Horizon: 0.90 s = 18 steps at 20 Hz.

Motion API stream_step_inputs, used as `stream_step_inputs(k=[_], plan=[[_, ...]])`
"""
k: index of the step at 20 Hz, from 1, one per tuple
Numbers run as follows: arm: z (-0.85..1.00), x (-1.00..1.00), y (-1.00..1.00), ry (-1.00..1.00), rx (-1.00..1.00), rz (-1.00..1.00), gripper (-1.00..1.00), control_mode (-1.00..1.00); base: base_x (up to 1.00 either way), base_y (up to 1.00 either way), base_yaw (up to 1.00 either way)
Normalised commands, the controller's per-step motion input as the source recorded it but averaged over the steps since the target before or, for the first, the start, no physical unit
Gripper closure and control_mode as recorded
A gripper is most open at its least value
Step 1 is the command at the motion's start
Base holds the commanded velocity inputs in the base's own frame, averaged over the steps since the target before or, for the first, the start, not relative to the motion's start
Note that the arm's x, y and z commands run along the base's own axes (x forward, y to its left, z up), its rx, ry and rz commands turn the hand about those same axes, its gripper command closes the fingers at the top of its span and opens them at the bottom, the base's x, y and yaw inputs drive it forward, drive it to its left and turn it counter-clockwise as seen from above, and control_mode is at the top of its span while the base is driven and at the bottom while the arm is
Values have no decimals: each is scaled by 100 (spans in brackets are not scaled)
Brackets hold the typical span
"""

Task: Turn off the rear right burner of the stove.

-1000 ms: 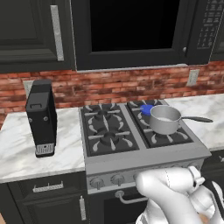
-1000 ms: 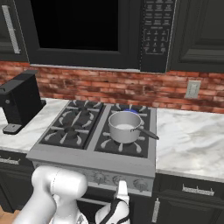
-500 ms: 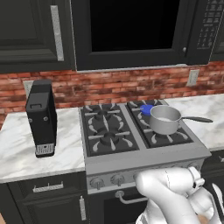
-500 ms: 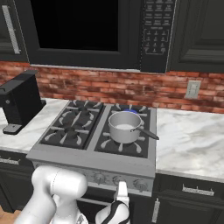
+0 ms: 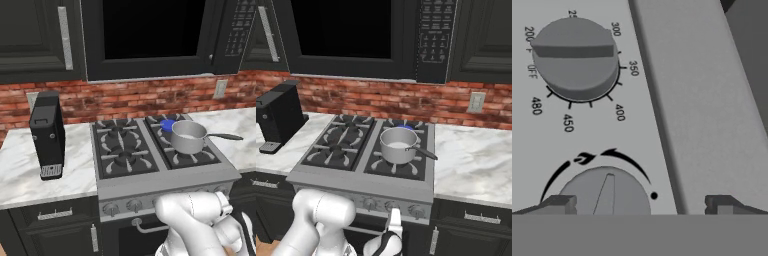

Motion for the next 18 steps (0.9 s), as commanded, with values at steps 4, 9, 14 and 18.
stream_step_inputs(k=[4,9,14,18], plan=[[-41,1,0,0,0,-8,-100,-100,0,0,0],[-33,1,0,0,0,-8,-100,-100,0,0,0],[-25,0,0,0,0,-10,-100,-100,0,0,0],[-26,0,0,0,0,-11,-100,-100,0,0,0]])
